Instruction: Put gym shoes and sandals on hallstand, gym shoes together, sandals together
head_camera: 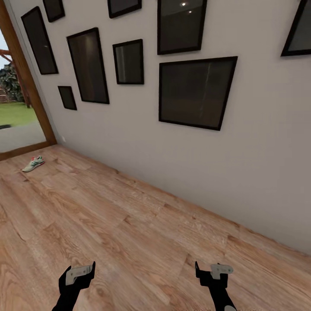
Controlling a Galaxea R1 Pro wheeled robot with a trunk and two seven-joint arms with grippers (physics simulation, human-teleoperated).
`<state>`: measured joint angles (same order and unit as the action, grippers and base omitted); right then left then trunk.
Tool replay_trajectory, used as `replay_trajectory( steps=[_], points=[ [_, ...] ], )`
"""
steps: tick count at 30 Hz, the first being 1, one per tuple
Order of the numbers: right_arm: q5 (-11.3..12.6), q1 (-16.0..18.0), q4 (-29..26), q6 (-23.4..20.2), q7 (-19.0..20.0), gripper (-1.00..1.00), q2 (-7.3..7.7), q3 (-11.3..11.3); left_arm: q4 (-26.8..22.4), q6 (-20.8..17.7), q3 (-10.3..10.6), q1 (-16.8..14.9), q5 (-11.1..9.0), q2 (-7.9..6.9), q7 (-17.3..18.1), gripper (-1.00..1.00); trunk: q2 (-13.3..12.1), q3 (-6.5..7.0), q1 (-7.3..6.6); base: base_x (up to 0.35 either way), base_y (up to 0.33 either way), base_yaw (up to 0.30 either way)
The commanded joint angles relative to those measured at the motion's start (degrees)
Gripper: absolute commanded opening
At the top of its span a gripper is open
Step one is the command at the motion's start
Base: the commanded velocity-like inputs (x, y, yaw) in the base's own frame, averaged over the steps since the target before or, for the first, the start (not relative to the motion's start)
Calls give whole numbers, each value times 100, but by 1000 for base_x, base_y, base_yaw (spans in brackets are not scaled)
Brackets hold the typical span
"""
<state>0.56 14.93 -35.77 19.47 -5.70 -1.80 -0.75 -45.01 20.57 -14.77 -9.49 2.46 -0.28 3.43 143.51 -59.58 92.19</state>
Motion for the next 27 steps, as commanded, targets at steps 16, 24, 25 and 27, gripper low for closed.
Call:
replay_trajectory(
  steps=[16,24,25,27],
  points=[
    [5,7,7,-11,-1,100,1,20,1,0,2,2,0,-3,0,100,0,3,0,0,0,-290],
    [6,8,8,-13,-1,100,2,21,1,0,1,0,0,-4,0,100,0,3,0,0,0,-289],
    [6,7,8,-13,-1,100,2,22,1,0,1,0,0,-4,0,100,0,3,0,0,0,-289],
    [6,7,8,-13,-1,100,3,22,1,0,1,0,0,-5,0,100,0,3,0,0,0,-289]
  ],
)
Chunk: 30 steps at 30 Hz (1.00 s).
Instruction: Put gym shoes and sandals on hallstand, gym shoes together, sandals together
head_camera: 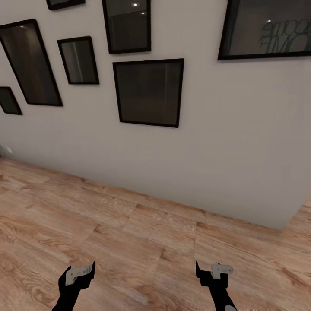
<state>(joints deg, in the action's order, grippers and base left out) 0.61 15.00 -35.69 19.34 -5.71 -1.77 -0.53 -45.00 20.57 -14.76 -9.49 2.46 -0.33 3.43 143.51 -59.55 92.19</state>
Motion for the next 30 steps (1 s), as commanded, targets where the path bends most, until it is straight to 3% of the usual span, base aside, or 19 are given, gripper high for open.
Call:
replay_trajectory(
  steps=[1,18,30],
  points=[
    [0,1,0,0,0,100,0,0,0,0,0,0,0,0,0,100,0,0,0,0,0,-289],
    [0,-1,-6,1,0,100,1,-4,0,0,5,0,0,4,0,100,0,0,0,0,0,-286],
    [-4,-5,-35,7,0,100,-2,-24,0,0,0,0,0,4,0,100,0,0,0,0,0,-116]
  ],
)
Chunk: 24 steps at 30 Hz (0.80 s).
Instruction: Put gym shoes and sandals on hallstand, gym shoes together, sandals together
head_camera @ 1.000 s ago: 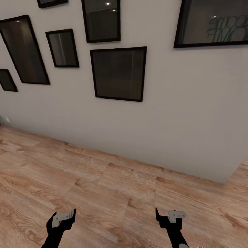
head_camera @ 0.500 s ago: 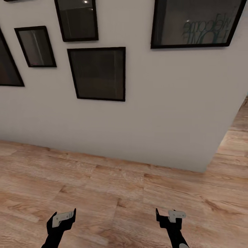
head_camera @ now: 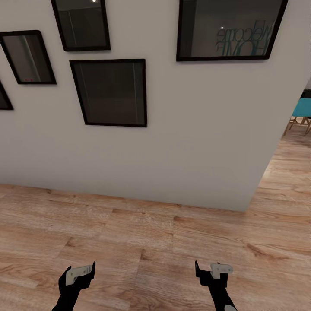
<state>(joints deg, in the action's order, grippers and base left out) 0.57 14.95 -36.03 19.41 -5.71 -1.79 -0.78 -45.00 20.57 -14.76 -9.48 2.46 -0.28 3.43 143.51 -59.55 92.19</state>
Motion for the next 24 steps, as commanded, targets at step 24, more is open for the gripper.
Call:
replay_trajectory(
  steps=[24],
  points=[
    [-4,-1,17,1,4,100,-1,-17,0,0,-5,-1,0,1,0,100,0,0,0,0,0,-237]
  ],
)
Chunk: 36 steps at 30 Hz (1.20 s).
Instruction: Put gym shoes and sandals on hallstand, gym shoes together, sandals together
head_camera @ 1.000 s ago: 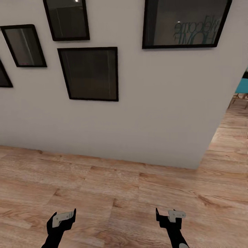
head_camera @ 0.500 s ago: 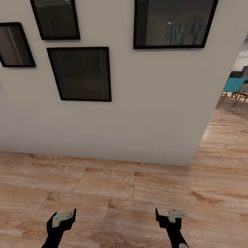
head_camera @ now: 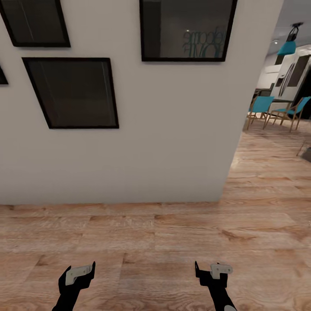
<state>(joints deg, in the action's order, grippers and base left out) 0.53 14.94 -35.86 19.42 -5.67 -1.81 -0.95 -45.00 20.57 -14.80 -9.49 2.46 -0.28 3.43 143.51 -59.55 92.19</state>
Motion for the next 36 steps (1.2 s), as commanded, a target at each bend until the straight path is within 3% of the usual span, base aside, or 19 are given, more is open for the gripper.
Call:
replay_trajectory(
  steps=[1,36],
  points=[
    [0,0,0,0,-1,100,1,0,0,0,-1,0,0,-1,0,100,0,0,0,0,0,-285],
    [0,0,1,0,-4,100,-3,-1,0,0,4,0,0,-3,0,100,0,0,0,0,0,-288]
  ],
)
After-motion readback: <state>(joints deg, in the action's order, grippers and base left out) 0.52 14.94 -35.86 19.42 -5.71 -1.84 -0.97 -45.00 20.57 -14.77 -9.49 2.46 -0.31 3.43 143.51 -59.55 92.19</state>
